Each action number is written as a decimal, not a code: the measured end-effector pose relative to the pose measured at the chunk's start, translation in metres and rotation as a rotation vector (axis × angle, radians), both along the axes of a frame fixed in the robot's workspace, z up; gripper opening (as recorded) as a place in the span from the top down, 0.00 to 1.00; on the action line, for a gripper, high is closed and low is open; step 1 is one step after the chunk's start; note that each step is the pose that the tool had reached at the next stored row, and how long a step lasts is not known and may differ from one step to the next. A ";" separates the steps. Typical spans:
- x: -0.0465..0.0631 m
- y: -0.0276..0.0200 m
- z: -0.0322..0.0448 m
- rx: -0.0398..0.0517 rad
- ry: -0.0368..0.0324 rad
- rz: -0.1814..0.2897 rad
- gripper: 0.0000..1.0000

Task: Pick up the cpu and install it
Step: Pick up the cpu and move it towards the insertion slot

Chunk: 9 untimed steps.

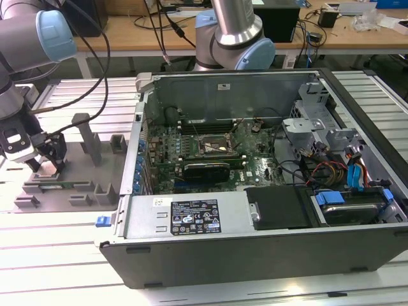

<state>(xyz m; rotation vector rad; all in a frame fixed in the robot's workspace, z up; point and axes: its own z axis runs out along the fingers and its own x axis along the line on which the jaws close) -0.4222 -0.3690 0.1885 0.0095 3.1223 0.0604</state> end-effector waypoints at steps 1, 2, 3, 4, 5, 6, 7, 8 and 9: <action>0.000 0.0000 0.0001 0.0000 0.0000 0.000 0.40; 0.000 0.0000 0.0002 -0.0001 0.0001 0.000 0.40; 0.000 0.0000 0.0002 -0.0001 0.0001 0.000 0.40; 0.000 0.0000 0.0003 -0.0001 0.0001 0.000 0.40; 0.000 0.0000 0.0005 -0.0001 0.0002 0.000 0.40; 0.000 0.0000 0.0006 -0.0002 0.0003 0.000 0.42; 0.000 0.0000 0.0006 -0.0001 0.0002 0.000 0.45; 0.000 0.0000 0.0006 -0.0001 0.0001 0.000 0.45; 0.000 0.0000 0.0007 -0.0001 0.0001 0.000 0.45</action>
